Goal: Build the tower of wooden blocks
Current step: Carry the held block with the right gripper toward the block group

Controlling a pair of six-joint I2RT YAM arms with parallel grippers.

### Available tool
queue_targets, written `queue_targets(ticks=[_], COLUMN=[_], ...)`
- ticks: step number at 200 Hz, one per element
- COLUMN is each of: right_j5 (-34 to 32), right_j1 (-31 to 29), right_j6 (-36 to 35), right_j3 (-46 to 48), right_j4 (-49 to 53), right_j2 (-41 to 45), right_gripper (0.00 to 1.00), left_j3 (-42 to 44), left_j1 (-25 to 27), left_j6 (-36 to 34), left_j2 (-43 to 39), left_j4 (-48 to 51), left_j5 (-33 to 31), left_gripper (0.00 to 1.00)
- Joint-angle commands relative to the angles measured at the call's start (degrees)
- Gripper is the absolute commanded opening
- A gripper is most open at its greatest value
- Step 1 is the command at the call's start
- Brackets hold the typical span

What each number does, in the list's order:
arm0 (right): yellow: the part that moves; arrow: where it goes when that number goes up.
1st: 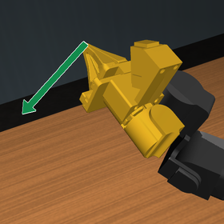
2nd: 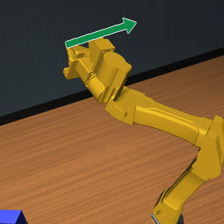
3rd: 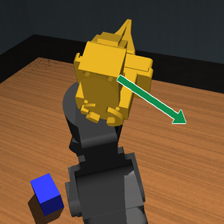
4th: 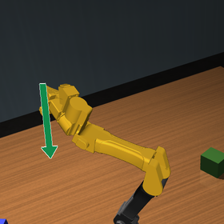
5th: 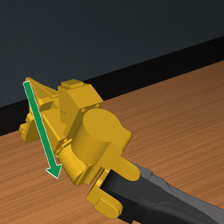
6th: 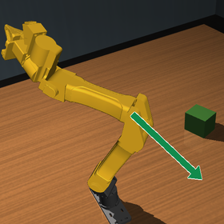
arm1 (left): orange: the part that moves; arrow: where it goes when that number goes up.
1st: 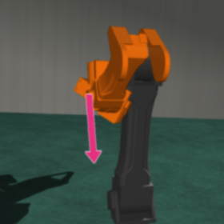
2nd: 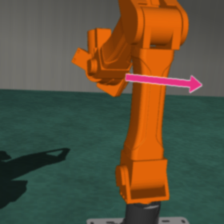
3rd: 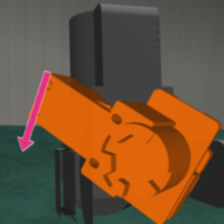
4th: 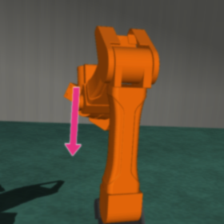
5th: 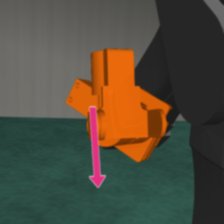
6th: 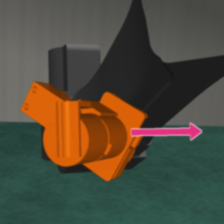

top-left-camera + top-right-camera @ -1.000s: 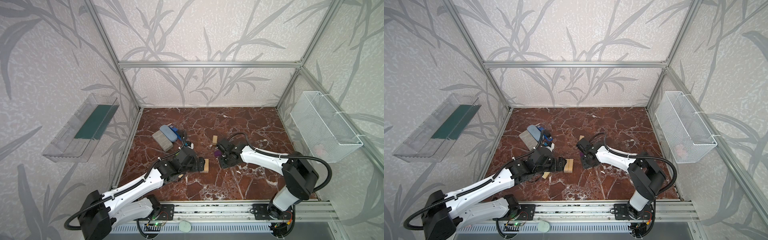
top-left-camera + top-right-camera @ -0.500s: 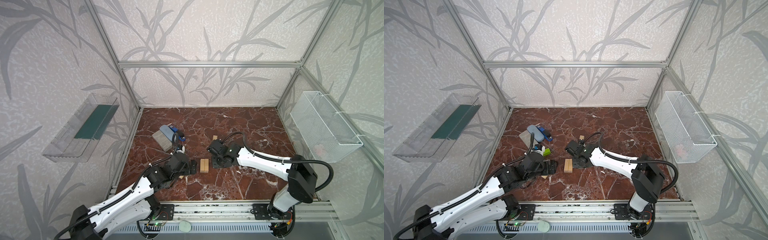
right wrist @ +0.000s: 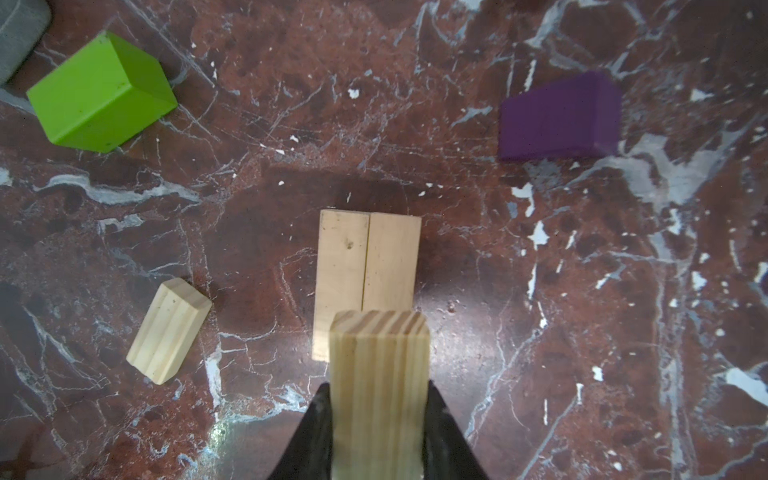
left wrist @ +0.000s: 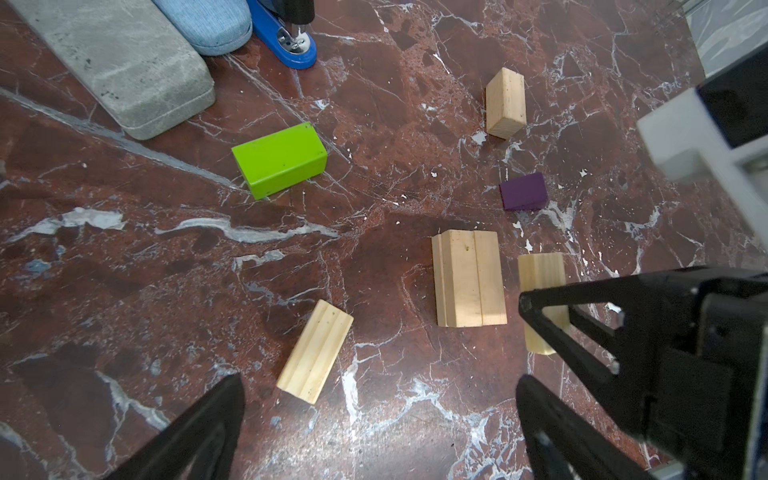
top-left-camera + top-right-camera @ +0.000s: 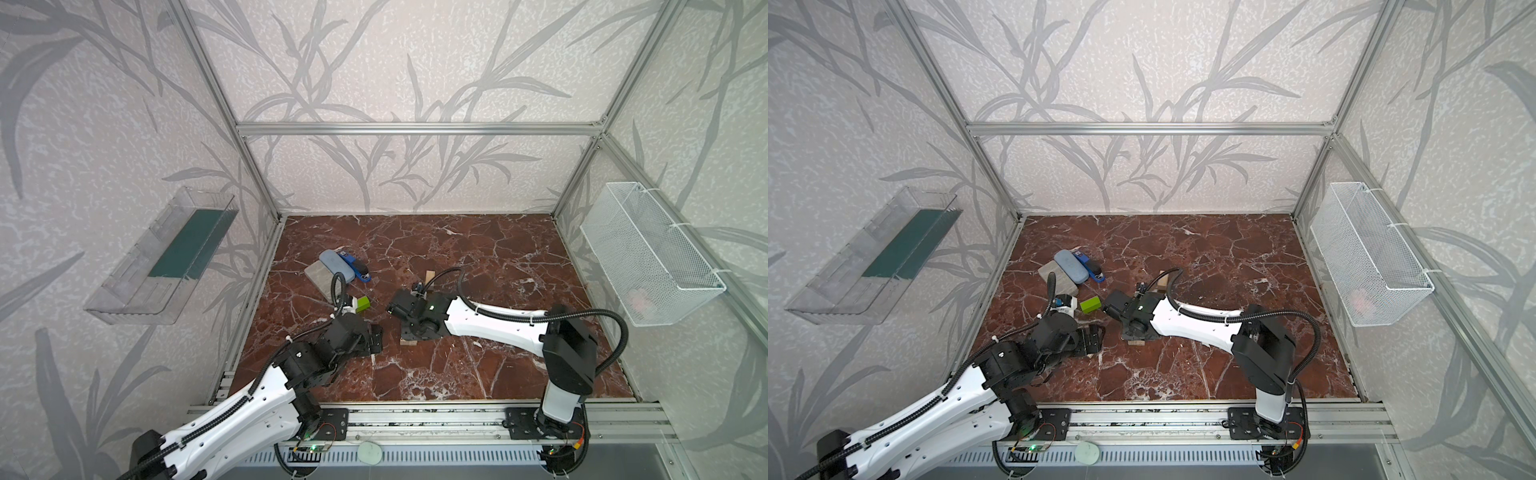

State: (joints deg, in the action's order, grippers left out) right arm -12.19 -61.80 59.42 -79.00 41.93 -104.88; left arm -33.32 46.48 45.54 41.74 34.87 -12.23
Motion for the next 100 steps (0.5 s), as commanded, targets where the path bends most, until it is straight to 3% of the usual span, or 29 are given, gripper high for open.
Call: queue_targets(ticks=[1,100], right_j5=[-2.14,-3.72], right_j1=[-0.18,-0.12], right_j6=[2.15,3.26], right_j3=[-2.71,-7.16], right_j4=[1.84,2.75], right_j2=[-1.94,-7.83], right_gripper=[0.23,0.22], left_j3=[0.45,0.52], left_j1=[-0.25,-0.4], left_j6=[1.31,1.83], left_j2=[-1.27,-3.31], left_j4=[2.72,4.44], left_j5=[-2.47,-3.33], left_gripper=[0.99,0.99])
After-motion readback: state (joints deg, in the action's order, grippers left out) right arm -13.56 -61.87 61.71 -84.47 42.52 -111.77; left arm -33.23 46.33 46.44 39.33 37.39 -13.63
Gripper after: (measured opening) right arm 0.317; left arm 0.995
